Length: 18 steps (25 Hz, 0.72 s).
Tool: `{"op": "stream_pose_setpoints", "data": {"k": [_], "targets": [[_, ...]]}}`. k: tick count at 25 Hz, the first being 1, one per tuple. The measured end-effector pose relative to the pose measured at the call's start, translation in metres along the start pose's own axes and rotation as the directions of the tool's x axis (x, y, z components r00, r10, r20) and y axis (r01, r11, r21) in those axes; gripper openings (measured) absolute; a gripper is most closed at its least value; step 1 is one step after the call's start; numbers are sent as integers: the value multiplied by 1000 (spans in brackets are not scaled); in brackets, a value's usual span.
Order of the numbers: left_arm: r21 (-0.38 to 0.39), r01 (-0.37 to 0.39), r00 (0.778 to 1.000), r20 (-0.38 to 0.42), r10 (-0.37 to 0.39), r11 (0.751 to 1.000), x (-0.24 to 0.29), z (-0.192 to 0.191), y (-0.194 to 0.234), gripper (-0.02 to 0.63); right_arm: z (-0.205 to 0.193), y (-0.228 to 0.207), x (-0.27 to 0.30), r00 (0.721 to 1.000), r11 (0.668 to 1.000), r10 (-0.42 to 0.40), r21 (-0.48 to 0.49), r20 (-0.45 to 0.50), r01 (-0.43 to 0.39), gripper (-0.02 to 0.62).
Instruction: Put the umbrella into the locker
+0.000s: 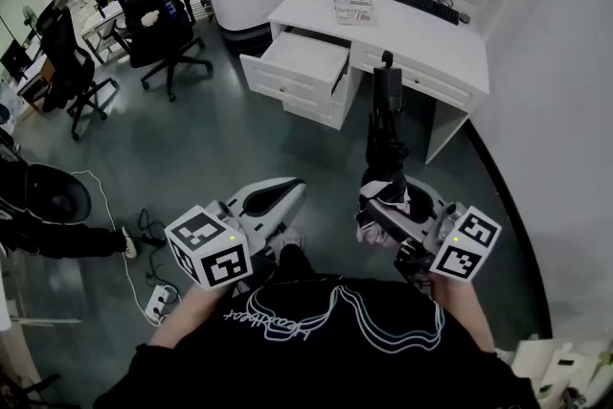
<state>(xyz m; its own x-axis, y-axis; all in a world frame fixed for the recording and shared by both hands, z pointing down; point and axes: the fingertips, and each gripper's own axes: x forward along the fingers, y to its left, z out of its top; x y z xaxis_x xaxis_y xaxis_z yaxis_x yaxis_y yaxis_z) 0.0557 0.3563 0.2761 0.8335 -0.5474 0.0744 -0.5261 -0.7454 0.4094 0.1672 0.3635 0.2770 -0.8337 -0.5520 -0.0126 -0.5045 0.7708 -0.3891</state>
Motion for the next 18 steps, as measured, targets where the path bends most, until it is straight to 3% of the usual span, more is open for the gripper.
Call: {"op": "stream_pose_setpoints", "data": {"k": [13,18], "targets": [[-29,20,1000,-19,-21,999,3,14,52,5,0,-14,48,1000,1000,11,29,-16,-11,236],[-44,53,997,-58,-55,998,32,12,100,6,-3,-55,74,1000,997,-7,75,11,6,240]]}}
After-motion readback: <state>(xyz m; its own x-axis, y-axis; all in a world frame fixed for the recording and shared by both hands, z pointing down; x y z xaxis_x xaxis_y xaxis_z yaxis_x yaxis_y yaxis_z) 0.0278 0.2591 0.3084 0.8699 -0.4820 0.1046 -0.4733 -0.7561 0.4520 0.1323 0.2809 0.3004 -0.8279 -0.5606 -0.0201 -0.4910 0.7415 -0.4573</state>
